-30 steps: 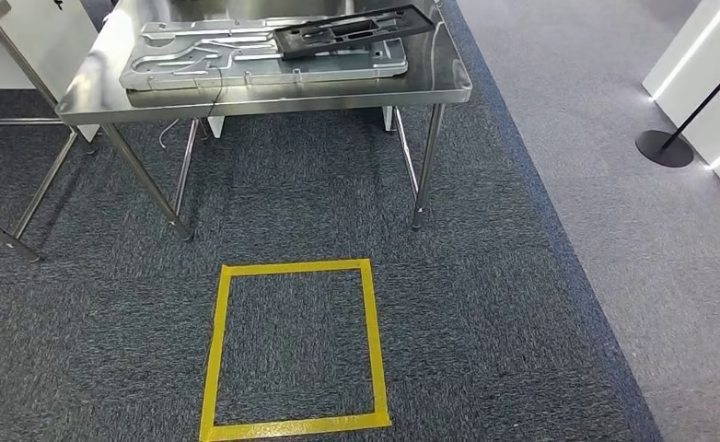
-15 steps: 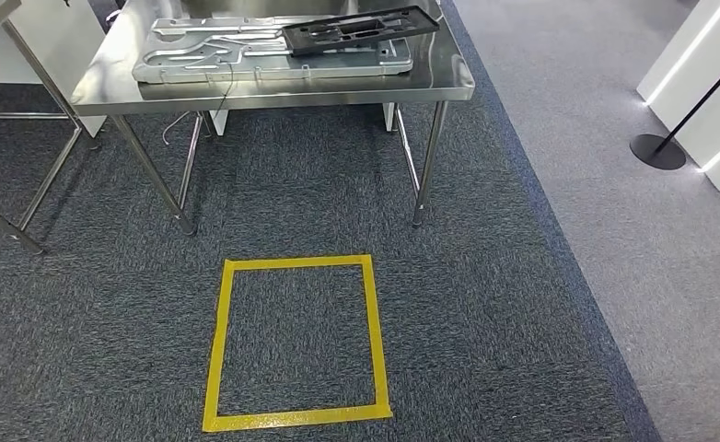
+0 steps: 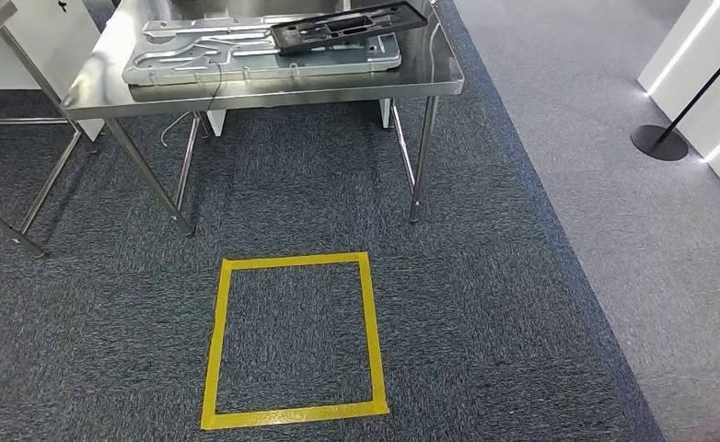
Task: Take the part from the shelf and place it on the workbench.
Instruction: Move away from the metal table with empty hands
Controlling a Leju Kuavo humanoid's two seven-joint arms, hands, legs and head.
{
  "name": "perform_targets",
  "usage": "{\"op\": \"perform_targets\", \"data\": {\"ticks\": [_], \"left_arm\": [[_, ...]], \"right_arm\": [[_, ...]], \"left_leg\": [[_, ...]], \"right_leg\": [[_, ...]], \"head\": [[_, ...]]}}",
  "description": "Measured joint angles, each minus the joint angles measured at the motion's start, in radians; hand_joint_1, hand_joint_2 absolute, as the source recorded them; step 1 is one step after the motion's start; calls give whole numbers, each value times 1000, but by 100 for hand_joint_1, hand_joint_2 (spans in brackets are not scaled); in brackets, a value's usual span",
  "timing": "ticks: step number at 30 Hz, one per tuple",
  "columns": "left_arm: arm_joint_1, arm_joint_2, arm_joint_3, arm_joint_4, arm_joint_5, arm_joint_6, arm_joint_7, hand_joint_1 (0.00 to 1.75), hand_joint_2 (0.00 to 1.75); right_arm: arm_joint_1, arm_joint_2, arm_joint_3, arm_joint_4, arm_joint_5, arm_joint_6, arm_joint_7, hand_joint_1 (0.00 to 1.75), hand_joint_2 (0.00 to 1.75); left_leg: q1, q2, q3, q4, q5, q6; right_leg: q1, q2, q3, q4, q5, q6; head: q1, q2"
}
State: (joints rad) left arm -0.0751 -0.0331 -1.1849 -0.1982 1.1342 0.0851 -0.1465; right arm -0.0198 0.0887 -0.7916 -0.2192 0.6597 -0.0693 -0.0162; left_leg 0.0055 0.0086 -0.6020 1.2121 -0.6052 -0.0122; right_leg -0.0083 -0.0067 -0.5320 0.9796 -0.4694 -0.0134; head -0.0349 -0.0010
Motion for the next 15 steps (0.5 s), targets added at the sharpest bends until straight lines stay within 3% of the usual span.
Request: {"op": "perform_targets", "data": {"ticks": [1,3,7,9,11,12,13,14,15], "left_arm": [[14,2,39,0,-39,-2,5,0,87],[40,5,113,0,-114,-5,16,0,0],[66,6,203,-1,-201,-14,26,0,0],[73,7,248,-7,-248,-18,32,0,0],[75,7,296,-20,-296,-21,37,0,0],[75,7,320,-28,-320,-22,40,0,0],[75,7,344,-38,-343,-23,43,0,0],[75,8,367,-49,-365,-25,46,0,0],[73,8,390,-61,-386,-27,49,0,0]], "right_arm": [[-1,-2,26,-13,-23,1,0,0,87],[-4,-5,77,-39,-65,3,1,0,0],[0,-14,135,-60,-116,12,1,0,0],[8,-18,166,-65,-144,16,1,0,0],[21,-19,197,-66,-171,18,2,0,0],[31,-20,213,-66,-185,19,2,0,44],[41,-21,228,-66,-198,20,3,0,87],[53,-22,243,-65,-210,20,3,0,131],[64,-24,257,-63,-223,21,4,0,175]], "left_leg": [[0,0,20,-39,27,2],[-1,0,89,-191,99,13],[-2,-2,90,-214,107,36],[2,0,88,-220,114,47],[1,1,82,-220,117,53],[1,1,80,-219,118,53],[0,1,79,-219,118,53],[0,1,79,-218,118,53],[0,0,81,-217,117,52]], "right_leg": [[1,1,-1,4,-1,2],[6,4,-7,17,-4,10],[7,5,-19,28,-7,34],[4,6,-43,86,-50,45],[1,6,-101,218,-121,53],[-1,6,-128,279,-144,55],[-2,6,-142,311,-148,56],[-4,6,-135,301,-131,56],[-5,6,-109,252,-99,55]], "head": [[0,0],[0,0],[0,0],[0,0],[0,0],[0,0],[0,0],[0,0],[0,0]]}}
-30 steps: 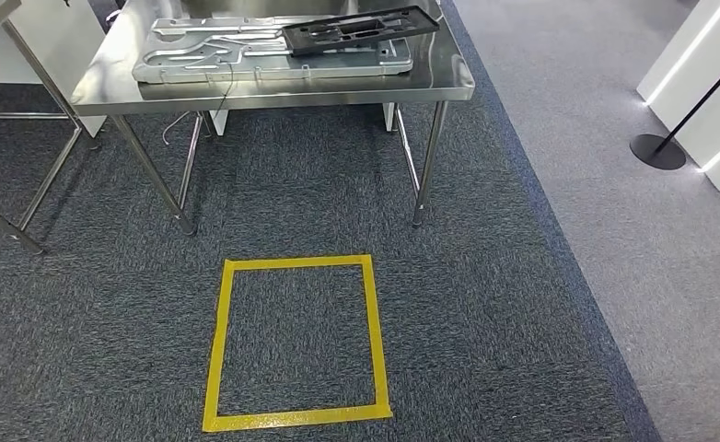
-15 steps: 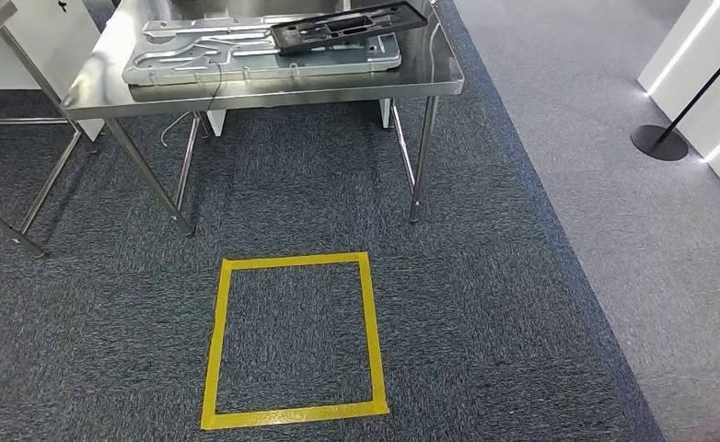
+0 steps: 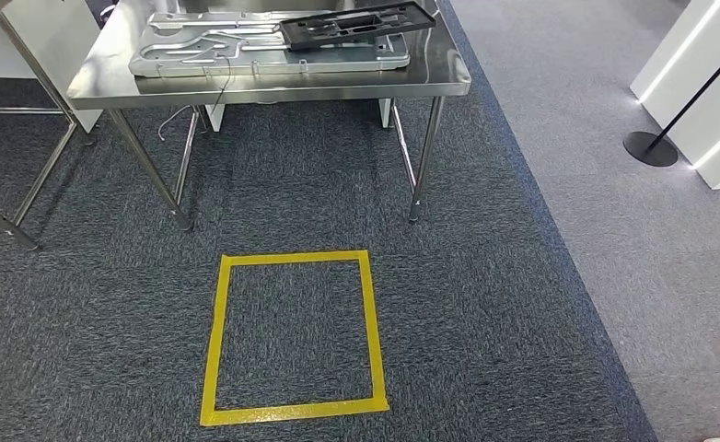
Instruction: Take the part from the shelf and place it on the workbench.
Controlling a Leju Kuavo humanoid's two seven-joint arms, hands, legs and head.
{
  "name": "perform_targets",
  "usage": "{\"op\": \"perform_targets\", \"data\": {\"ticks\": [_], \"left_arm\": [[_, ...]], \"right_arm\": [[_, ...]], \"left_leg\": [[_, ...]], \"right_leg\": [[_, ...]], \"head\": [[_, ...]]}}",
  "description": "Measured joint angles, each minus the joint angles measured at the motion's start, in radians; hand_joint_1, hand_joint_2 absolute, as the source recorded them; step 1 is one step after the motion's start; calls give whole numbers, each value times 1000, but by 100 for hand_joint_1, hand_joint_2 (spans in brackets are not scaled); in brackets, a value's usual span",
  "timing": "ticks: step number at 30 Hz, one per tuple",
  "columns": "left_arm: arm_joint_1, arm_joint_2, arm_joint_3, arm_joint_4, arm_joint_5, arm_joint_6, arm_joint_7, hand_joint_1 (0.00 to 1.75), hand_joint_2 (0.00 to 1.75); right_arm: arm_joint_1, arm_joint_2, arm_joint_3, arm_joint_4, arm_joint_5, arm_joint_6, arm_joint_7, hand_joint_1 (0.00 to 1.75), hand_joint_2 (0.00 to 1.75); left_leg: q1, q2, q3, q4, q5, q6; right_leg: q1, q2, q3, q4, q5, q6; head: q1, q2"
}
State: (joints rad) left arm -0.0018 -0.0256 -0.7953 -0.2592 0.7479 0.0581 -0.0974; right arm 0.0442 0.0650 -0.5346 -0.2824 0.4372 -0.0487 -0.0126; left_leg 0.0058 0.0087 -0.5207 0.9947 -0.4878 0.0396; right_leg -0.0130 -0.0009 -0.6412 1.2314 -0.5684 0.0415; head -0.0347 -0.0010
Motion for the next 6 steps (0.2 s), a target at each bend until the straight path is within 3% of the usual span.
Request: {"op": "perform_targets", "data": {"ticks": [1,3,4,6], "left_arm": [[-2,0,23,-13,-21,-3,2,0,0],[-5,0,66,-36,-63,-7,6,0,0],[-6,0,89,-46,-85,-9,9,0,0],[-6,0,123,-57,-118,-10,13,0,0]], "right_arm": [[11,-2,14,2,-12,0,0,0,175],[28,-6,43,5,-37,3,1,0,175],[34,-7,58,6,-49,5,1,0,175],[43,-9,80,7,-68,10,2,0,175]], "left_leg": [[0,-1,2,0,-1,-2],[-4,0,4,2,-4,-11],[-5,0,4,3,-6,-17],[-4,1,3,2,-6,-27]], "right_leg": [[0,0,38,-74,37,-3],[3,0,97,-198,80,-12],[6,1,109,-225,84,-18],[10,2,110,-230,82,-26]], "head": [[0,0],[0,0],[0,0],[0,0]]}}
